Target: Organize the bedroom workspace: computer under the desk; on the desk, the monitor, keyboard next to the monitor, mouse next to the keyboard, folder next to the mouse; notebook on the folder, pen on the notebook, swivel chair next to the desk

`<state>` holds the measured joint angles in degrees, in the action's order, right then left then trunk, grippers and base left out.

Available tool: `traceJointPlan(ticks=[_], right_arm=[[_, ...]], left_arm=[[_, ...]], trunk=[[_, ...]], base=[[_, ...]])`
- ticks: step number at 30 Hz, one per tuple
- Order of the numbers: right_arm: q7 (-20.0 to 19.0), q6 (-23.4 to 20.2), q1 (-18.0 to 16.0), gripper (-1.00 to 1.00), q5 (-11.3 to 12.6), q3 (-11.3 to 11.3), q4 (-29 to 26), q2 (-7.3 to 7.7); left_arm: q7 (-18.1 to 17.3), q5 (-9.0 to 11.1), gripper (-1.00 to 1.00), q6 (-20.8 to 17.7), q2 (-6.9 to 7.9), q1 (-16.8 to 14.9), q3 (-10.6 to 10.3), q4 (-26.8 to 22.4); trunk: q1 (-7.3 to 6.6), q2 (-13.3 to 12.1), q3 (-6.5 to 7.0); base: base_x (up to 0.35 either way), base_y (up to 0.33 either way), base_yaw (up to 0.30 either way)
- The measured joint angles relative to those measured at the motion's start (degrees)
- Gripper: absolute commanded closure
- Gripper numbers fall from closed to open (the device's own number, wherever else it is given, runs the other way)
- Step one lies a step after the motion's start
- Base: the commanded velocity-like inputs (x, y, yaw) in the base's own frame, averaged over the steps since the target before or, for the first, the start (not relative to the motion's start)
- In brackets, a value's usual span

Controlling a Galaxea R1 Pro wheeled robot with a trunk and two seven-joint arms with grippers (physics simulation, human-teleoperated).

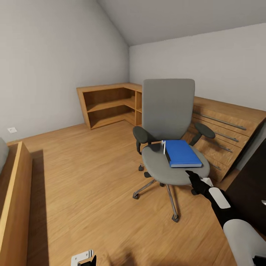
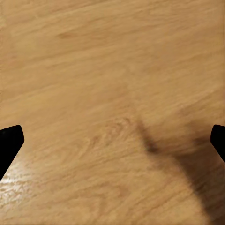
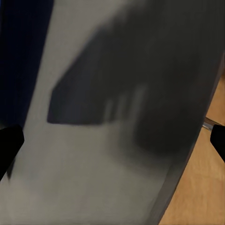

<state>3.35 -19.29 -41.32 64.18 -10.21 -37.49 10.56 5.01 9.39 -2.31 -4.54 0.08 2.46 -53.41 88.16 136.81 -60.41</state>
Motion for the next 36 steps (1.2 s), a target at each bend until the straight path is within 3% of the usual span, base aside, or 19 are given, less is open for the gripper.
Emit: traceJointPlan(ticks=[15,26,31,36], right_arm=[[0.1,0.0,0.0,-1.0,-0.3,0.0,0.1,-0.01],[0.1,0.0,0.0,-1.0,-0.6,0.1,0.0,-0.04],[0.0,0.1,0.0,-1.0,-3.9,0.1,0.1,-0.11],[0.0,0.3,0.0,-1.0,-8.3,0.2,0.2,-0.36]], left_arm=[[0.0,0.0,-1.0,0.0,0.0,0.0,0.0,0.0],[0.0,0.0,-1.0,0.0,-0.06,0.0,0.0,0.0],[0.0,-0.1,-1.0,1.1,-0.08,0.0,-0.1,0.2],[0.3,-0.2,-1.0,4.5,-0.12,0.0,-0.3,3.6]], trunk=[[0.04,0.0,-0.01],[0.01,0.0,0.0],[0.01,0.0,-0.01],[-1.09,-2.0,0.88]], base=[[-0.25,0.0,0.0],[-0.054,0.0,0.0],[-0.003,0.0,0.0],[0.0,0.0,0.0]])
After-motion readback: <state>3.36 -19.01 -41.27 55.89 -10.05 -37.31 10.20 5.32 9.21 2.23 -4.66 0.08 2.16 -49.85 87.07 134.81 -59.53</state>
